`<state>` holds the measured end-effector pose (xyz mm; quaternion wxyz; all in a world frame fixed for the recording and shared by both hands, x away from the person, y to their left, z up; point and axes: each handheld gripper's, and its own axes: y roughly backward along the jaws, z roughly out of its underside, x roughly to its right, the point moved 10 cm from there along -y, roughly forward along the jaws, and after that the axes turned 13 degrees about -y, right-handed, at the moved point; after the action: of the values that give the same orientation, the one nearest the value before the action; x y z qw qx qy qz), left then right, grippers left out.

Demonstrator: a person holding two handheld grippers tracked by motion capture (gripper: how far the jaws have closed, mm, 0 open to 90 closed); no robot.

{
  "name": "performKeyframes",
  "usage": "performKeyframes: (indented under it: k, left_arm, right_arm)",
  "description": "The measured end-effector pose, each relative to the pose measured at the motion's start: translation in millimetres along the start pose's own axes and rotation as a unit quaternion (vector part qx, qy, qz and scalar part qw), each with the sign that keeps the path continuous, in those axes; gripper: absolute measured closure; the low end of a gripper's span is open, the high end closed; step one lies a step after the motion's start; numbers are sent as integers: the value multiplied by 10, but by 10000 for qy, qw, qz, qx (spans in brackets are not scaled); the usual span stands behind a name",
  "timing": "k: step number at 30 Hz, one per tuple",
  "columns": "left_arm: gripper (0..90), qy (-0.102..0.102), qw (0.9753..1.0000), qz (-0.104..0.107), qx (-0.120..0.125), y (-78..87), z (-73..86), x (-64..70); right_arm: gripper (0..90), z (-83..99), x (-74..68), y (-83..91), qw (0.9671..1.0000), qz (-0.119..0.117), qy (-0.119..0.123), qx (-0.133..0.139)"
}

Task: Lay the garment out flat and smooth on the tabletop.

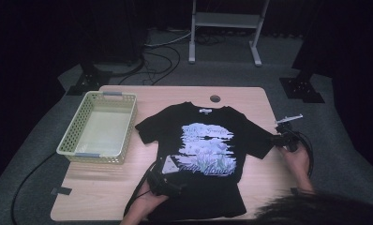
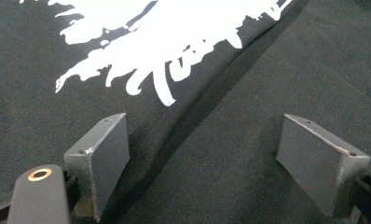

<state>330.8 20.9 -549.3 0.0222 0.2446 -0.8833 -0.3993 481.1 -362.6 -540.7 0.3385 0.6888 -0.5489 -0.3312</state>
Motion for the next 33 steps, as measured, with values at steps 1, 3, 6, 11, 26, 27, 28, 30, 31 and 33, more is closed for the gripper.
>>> performKeyframes:
  k: [1, 3, 6, 11, 26, 27, 28, 30, 31, 33]
  left_arm:
    - [166, 3, 10000, 8, -7, 1, 0, 0]
    - [166, -2, 10000, 2, -13, 1, 1, 0]
    - [165, -10, 10000, -5, -24, -1, -1, 1]
    - [165, -28, 10000, 7, -22, 2, 0, -1]
    - [166, -64, 10000, 23, 37, 25, 10, 44]
    - [166, -73, 10000, 18, 31, 28, 14, 50]
    - [166, -69, 10000, 14, 44, 30, 15, 54]
    - [166, -67, 10000, 10, 56, 33, 16, 58]
    - [165, -70, 10000, 11, 54, 35, 16, 59]
    - [166, -94, 9999, 15, 42, 38, 16, 64]
  right_arm:
    - [604, 6, -24, 14, 10000, -84, -32, 32]
    - [600, 18, -69, 89, 9997, -159, -52, 180]
    - [571, 61, -179, 246, 9985, -407, -93, 360]
    - [557, 280, -503, 468, 9949, -889, -10, 484]
    - [600, 936, -1443, 620, 9810, -1907, 220, 269]
    - [601, 958, -1463, 610, 9811, -1910, 200, 242]
    - [603, 980, -1479, 596, 9814, -1896, 194, 211]
    - [613, 1019, -1519, 572, 9814, -1905, 157, 165]
    - [613, 1034, -1539, 562, 9811, -1920, 168, 155]
    - [613, 1051, -1578, 555, 9806, -1952, 147, 135]
